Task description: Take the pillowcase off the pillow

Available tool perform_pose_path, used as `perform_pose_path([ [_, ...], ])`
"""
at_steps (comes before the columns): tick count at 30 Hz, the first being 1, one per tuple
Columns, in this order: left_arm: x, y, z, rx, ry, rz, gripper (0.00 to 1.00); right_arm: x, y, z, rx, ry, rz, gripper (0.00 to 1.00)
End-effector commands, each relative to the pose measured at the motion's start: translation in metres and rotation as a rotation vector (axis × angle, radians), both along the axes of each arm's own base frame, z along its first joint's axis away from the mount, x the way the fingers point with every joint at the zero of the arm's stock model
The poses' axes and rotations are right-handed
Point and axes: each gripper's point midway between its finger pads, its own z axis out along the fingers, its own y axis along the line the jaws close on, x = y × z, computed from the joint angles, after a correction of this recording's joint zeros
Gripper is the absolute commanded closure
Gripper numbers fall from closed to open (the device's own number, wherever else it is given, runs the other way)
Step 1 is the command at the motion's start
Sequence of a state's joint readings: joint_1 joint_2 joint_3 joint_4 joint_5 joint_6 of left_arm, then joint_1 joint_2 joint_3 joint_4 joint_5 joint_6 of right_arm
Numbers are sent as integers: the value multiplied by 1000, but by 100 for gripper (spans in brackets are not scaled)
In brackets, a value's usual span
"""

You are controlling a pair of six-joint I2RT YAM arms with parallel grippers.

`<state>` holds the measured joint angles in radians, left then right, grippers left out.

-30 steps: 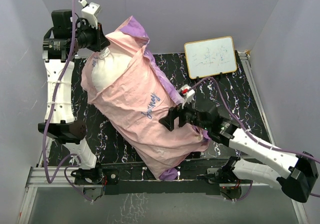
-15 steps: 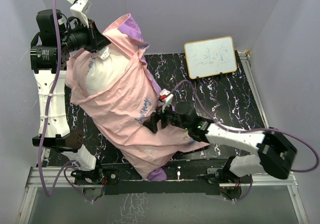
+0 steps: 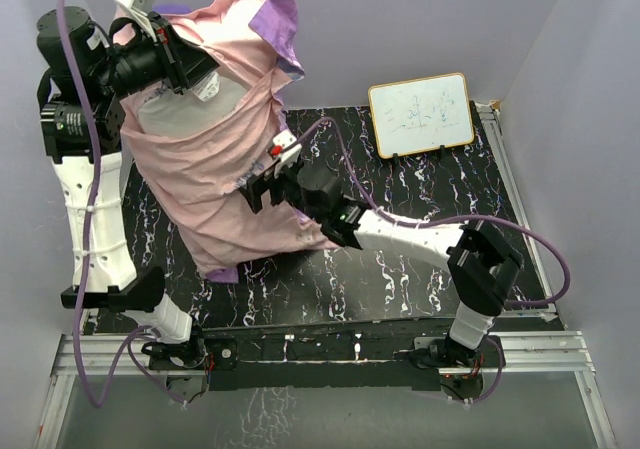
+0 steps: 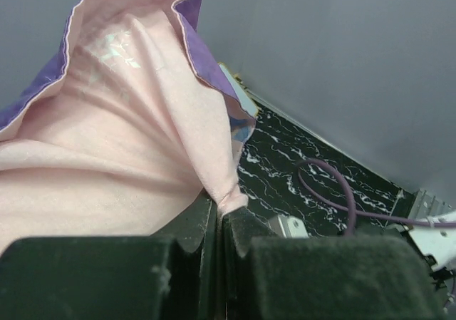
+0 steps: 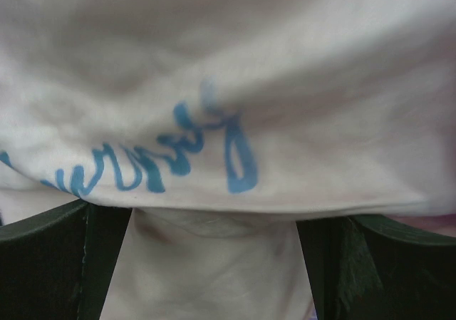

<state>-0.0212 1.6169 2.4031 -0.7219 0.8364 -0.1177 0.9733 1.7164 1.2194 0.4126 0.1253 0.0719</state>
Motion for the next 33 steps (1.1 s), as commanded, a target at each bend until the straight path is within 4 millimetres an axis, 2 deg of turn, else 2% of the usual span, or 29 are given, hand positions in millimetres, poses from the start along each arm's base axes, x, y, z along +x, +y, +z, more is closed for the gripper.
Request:
perform_pose_path([
  [1,-81,-21,51,-44,-157,-177,100,29,-20,98,205,-99,-37,4],
  [4,-70,-18,33,-30,-115,-150,100,10,-30,95,210,-107,15,4],
  [6,-61,-15,18,-7,-78,-120,100,-11,-42,89,200,-151,51,4],
  [7,-56,-13,12,0,-61,-104,100,-24,-50,92,198,-206,63,4],
  [8,-54,-12,8,5,-52,-92,100,-36,-58,91,186,-249,76,4],
  [9,-53,-11,5,9,-50,-87,100,-49,-67,98,178,-302,89,4],
  [12,-51,-11,2,5,-44,-84,100,-68,-83,104,108,-390,101,3],
  [17,-48,-13,-5,-7,-7,-99,100,-95,-99,153,82,-581,92,3],
  [20,-46,-15,-10,-18,25,-113,100,-110,-95,183,73,-672,123,3],
  [23,-47,-17,-13,-26,54,-128,100,-118,-81,203,41,-725,162,3],
  [33,-73,-23,2,-62,53,-194,100,-98,-33,253,-4,-815,181,8],
])
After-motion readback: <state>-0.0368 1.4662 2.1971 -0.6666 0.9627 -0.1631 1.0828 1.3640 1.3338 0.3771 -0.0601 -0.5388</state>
